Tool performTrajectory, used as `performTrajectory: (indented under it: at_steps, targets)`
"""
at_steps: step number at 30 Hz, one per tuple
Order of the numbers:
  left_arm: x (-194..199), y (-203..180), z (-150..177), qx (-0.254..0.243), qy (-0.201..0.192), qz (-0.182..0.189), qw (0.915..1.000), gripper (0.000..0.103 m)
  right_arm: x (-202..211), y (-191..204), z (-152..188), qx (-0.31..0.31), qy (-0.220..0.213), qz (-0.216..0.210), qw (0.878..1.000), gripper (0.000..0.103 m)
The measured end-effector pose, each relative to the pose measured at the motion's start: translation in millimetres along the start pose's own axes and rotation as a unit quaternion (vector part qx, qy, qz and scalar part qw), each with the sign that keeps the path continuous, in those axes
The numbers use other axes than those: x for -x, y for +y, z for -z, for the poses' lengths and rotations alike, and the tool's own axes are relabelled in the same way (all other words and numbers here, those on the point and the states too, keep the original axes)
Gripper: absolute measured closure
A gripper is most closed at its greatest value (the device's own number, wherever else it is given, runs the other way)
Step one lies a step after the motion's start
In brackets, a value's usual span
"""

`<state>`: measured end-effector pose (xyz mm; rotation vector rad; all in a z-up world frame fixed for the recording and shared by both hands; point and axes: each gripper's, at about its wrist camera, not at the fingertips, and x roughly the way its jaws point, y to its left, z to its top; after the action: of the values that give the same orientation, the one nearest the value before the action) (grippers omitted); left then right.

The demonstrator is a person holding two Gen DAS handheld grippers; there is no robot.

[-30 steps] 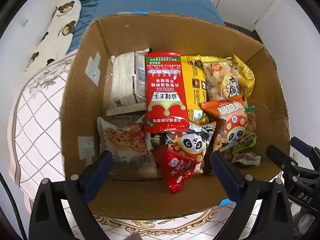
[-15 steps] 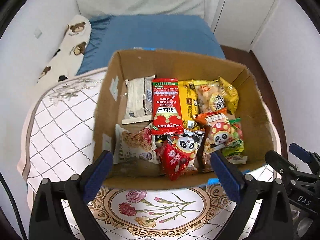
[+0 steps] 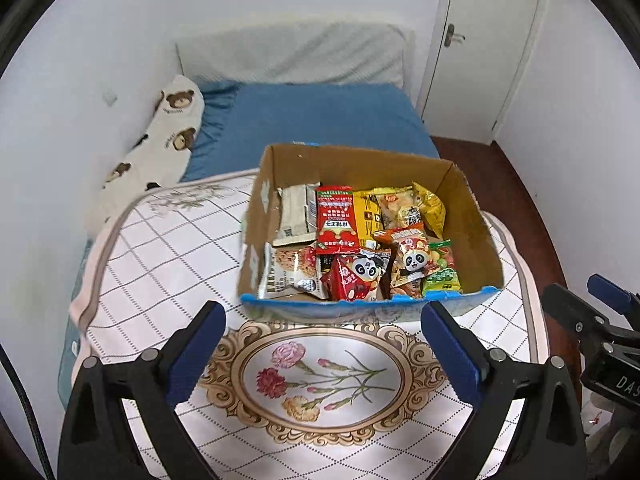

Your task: Organize snacks

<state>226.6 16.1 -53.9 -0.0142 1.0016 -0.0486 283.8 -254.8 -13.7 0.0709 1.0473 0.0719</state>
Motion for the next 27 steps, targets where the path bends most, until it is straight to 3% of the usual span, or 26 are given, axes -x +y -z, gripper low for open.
performTrajectory:
  at_steps: [15,27]
  targets:
    - [109.1,0.0,32.3,-0.005,-0.081,-0.015,0.9966,0.003,129.2,17.1,35.9,0.018,-0.089,-0.01,0.996,0.001]
    - [144.0,-9.1,51.6,-0.013,-0.104,-0.022,0.9943,0.003,172.5,25.9,56.3,0.034,-0.109,-0.011,0.993,0.0]
